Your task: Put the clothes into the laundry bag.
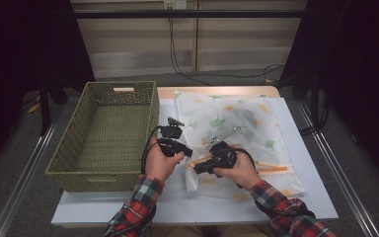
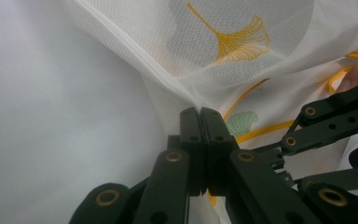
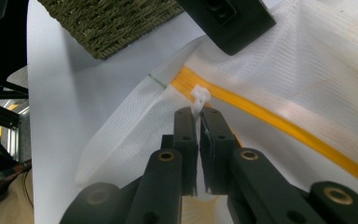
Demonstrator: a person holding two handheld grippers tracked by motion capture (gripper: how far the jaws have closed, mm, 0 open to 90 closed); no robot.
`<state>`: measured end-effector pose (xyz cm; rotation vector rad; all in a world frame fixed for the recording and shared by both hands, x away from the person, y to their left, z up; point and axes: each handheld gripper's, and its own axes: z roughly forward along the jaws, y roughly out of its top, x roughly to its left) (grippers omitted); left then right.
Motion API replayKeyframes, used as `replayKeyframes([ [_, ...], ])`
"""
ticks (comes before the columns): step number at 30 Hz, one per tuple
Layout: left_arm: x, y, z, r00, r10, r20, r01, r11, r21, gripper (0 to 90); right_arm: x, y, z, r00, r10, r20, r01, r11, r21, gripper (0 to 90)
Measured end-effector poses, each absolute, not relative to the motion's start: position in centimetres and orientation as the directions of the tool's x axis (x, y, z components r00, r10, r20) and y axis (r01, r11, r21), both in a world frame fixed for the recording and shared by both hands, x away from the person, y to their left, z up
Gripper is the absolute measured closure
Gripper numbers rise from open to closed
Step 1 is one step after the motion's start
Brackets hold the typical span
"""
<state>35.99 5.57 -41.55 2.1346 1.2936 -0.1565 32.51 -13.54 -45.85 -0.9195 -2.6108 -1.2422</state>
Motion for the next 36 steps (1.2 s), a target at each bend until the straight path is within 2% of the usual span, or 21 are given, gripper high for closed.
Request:
replayKeyframes([
  [12,36.01,5.73,-41.55,0.511,0.755,-0.411,0.834,-0.319,0.451,88.6,32.64,-13.06,-45.84,-0.751,0.523,0.403,0.640,0.428,0.638,89.0],
  [20,35.98,5.74,-41.52,0.507,0.756,-0.414,0.836,-0.314,0.450,88.6,32.78,-12.95,-45.63,-0.742,0.531,0.409,0.650,0.419,0.634,89.6],
  [28,35.92,5.73,-41.44,0.515,0.750,-0.415,0.833,-0.325,0.447,88.7,32.83,-12.94,-45.64,-0.735,0.540,0.409,0.653,0.405,0.639,85.7],
  [30,35.97,5.81,-41.43,0.527,0.746,-0.407,0.827,-0.341,0.447,88.7,32.85,-13.02,-45.52,-0.740,0.546,0.393,0.646,0.413,0.642,89.6],
  [36,36.02,5.85,-41.45,0.529,0.743,-0.409,0.827,-0.343,0.446,88.7,32.87,-13.09,-45.40,-0.735,0.544,0.405,0.656,0.417,0.630,90.0],
])
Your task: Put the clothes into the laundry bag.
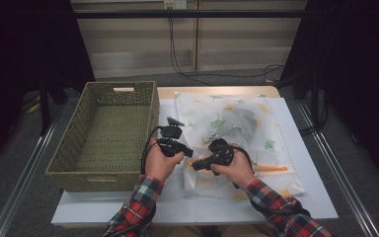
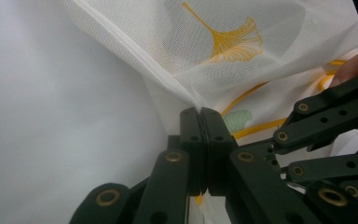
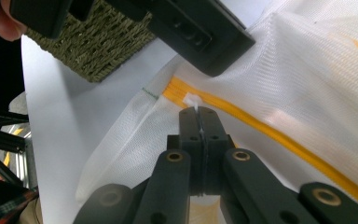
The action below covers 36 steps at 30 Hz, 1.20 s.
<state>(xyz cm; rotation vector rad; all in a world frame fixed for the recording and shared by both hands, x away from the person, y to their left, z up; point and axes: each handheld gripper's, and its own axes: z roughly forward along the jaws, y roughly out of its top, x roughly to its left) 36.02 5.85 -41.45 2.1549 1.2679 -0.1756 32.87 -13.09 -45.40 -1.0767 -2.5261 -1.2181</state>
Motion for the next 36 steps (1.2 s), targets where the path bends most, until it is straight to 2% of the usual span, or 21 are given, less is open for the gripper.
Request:
replayKeyframes([
  [7,36.01,5.96,-41.20,0.517,0.748,-0.416,0.829,-0.318,0.459,88.7,32.84,-13.18,-45.19,-0.737,0.534,0.414,0.656,0.417,0.629,90.0],
  [18,36.07,6.02,-41.23,0.534,0.735,-0.418,0.824,-0.341,0.452,88.7,32.92,-13.09,-45.59,-0.737,0.528,0.422,0.658,0.419,0.626,89.9],
  [26,35.95,5.84,-41.06,0.522,0.729,-0.442,0.832,-0.322,0.452,88.8,33.02,-12.82,-45.92,-0.745,0.519,0.419,0.650,0.420,0.634,86.3],
  [31,35.93,5.83,-41.01,0.518,0.730,-0.446,0.834,-0.314,0.454,88.7,33.03,-12.56,-46.13,-0.748,0.522,0.409,0.644,0.425,0.636,90.0],
  [36,36.03,6.03,-41.04,0.528,0.728,-0.437,0.827,-0.324,0.460,88.6,32.94,-12.60,-45.99,-0.744,0.536,0.399,0.645,0.422,0.637,90.0],
])
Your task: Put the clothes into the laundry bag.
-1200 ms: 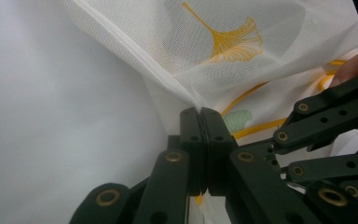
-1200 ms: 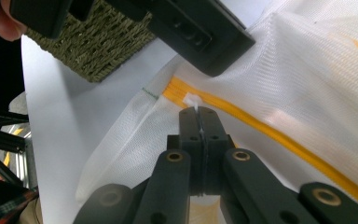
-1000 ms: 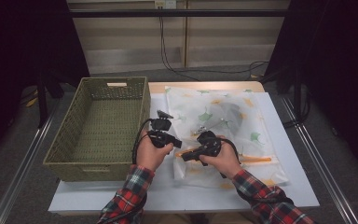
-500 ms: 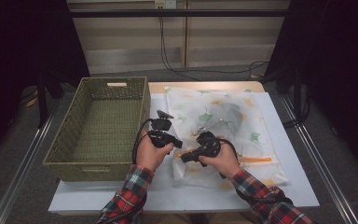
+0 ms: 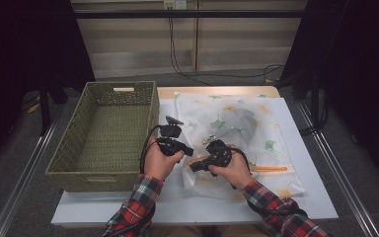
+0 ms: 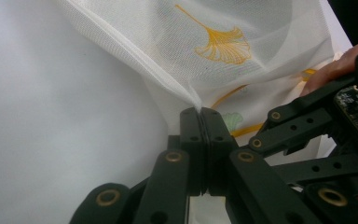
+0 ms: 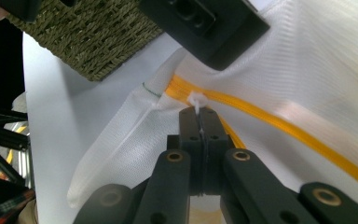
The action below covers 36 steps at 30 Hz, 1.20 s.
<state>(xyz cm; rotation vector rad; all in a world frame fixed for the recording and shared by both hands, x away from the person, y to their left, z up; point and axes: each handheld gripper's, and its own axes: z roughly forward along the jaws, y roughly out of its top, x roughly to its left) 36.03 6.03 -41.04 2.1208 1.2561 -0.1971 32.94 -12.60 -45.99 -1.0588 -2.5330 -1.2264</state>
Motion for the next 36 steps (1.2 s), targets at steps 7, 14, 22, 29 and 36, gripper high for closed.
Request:
replayKeyframes([
  [7,35.9,6.2,-40.6,0.550,0.738,-0.391,0.798,-0.326,0.507,73.6,33.0,-13.0,-45.5,-0.741,0.533,0.409,0.648,0.404,0.646,90.0],
  [14,35.8,6.5,-40.3,0.552,0.745,-0.375,0.790,-0.323,0.521,48.6,33.1,-13.3,-45.5,-0.733,0.542,0.410,0.655,0.402,0.640,90.0],
  [22,35.6,6.8,-40.4,0.546,0.763,-0.346,0.790,-0.330,0.517,13.6,33.5,-13.7,-45.3,-0.742,0.532,0.407,0.647,0.409,0.644,90.0],
  [29,34.9,6.8,-40.3,0.553,0.753,-0.356,0.790,-0.338,0.512,4.6,33.8,-14.0,-45.1,-0.743,0.529,0.410,0.646,0.406,0.647,90.0],
  [36,34.2,6.5,-40.4,0.568,0.736,-0.368,0.788,-0.358,0.500,3.2,34.0,-14.2,-45.0,-0.738,0.532,0.415,0.651,0.401,0.644,90.0],
])
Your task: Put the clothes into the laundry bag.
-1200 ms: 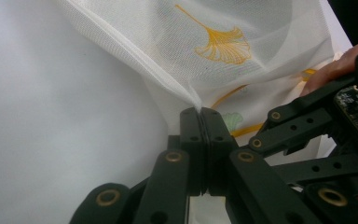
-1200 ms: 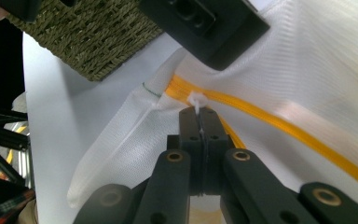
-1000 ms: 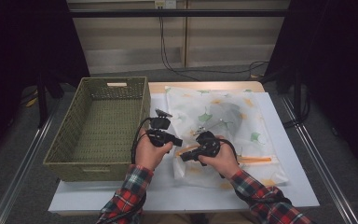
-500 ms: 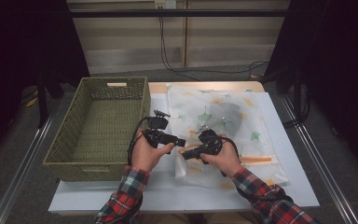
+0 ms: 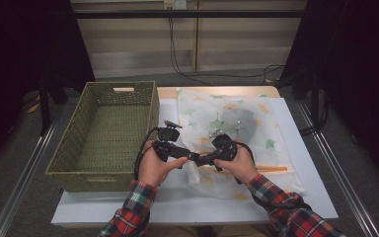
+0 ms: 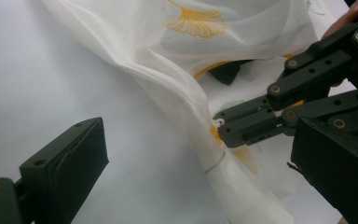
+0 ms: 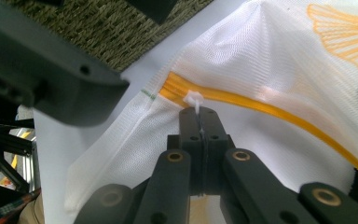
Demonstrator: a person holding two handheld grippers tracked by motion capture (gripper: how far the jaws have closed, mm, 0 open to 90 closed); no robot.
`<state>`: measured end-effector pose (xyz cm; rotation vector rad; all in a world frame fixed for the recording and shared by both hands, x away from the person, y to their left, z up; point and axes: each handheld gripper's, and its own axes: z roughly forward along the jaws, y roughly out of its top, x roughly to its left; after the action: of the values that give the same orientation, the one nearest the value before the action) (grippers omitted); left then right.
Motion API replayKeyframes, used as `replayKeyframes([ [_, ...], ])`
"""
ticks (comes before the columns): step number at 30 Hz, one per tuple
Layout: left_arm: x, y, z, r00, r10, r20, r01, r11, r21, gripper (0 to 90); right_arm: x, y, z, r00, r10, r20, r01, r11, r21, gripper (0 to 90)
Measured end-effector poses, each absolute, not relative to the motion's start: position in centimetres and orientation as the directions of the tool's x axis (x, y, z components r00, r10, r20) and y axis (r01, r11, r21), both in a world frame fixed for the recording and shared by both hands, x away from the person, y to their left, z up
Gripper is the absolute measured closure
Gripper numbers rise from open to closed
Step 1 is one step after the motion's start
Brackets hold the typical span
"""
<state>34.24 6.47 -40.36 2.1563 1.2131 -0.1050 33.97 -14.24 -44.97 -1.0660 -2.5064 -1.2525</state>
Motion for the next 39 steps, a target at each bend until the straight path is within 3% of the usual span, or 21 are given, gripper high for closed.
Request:
replayKeyframes([
  [12,33.96,6.18,-40.72,0.586,0.719,-0.374,0.784,-0.387,0.486,4.1,34.15,-14.48,-44.55,-0.738,0.527,0.421,0.651,0.392,0.650,90.0],
  [27,33.99,5.80,-41.29,0.580,0.720,-0.381,0.795,-0.398,0.458,11.8,34.28,-14.55,-44.06,-0.740,0.523,0.422,0.645,0.379,0.663,90.0],
  [39,33.77,5.50,-41.40,0.599,0.707,-0.375,0.784,-0.424,0.453,25.5,34.29,-14.62,-44.04,-0.734,0.529,0.425,0.650,0.369,0.664,90.0],
])
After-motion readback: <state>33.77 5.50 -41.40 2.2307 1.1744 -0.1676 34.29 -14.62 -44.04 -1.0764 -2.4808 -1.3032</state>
